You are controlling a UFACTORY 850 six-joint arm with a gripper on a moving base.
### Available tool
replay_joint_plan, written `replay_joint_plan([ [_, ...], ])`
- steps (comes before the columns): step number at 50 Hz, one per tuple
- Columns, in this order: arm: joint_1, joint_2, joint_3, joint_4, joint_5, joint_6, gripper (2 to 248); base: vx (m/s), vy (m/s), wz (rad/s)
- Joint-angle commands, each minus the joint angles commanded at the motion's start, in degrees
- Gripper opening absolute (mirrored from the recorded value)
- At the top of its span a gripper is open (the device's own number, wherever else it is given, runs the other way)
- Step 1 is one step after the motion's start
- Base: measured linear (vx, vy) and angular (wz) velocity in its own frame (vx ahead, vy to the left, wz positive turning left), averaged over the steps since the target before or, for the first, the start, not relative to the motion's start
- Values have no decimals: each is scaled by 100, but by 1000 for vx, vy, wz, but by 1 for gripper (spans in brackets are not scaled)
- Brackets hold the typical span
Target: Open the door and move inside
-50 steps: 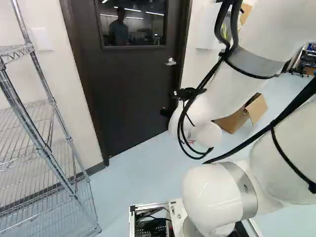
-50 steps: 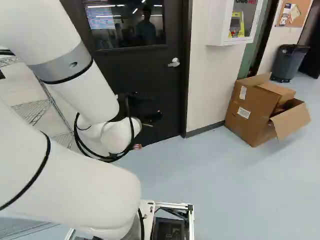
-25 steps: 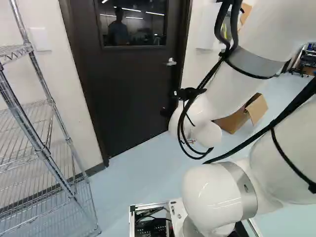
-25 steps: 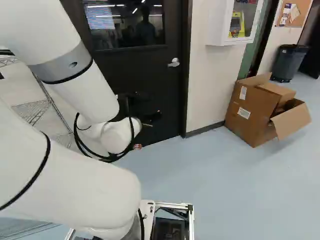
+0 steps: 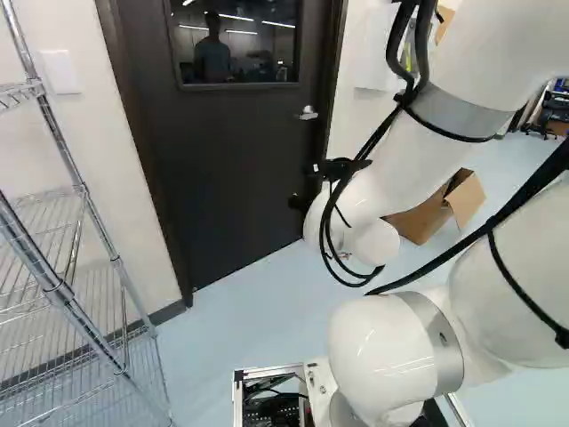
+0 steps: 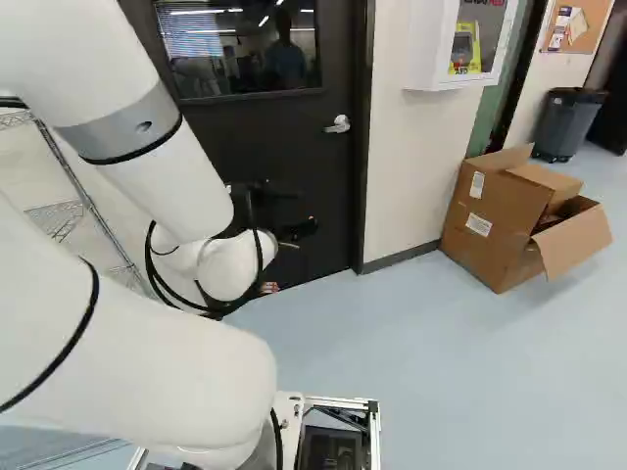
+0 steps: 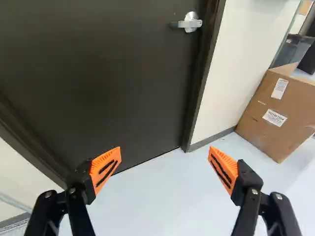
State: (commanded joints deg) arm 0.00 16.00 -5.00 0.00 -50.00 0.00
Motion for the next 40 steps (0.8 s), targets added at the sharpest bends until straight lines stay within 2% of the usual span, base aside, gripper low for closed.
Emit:
replay_joint_plan([
  [40, 0, 0, 0, 0, 0, 0, 247, 152, -35, -13],
])
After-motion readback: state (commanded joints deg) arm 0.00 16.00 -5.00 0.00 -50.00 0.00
